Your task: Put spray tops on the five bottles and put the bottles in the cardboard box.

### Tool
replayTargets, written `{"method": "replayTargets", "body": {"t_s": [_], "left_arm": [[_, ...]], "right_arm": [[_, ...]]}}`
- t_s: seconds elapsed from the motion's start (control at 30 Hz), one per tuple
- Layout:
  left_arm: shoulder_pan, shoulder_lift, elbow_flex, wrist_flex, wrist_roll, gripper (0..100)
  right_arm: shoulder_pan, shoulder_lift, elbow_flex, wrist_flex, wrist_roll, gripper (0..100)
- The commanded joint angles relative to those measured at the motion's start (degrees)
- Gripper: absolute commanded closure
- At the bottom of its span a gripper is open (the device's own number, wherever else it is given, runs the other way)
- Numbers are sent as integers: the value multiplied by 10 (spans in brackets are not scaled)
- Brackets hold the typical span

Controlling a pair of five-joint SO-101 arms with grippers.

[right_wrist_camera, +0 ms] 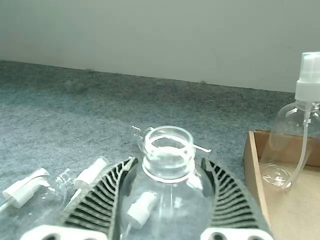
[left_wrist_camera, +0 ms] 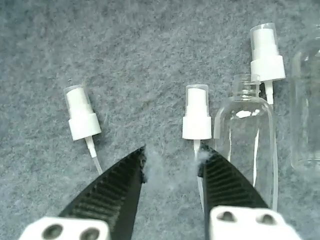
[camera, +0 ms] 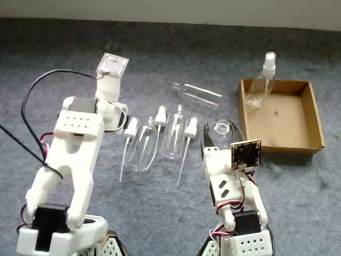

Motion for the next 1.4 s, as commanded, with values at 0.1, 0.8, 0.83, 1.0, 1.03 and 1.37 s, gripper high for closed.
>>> {"method": "replayTargets", "body": {"t_s": [0.1,0.8,0.83,1.0,1.03,1.37], "left_arm": [[23,182,-129,-28,-1,856],[44,299,-177,-27,39,889],[44,301,-175,-27,46,910],[47,303,-161,-27,44,976],[46,303,-158,-26,44,974],[44,301,-160,21,46,795]], "right_arm": [[7,-13,57,-13,0,892],[7,-13,57,-13,0,892],[7,-13,57,-13,0,892],[7,-13,57,-12,0,892],[7,-13,57,-12,0,892],[7,-13,57,-12,0,892]]}}
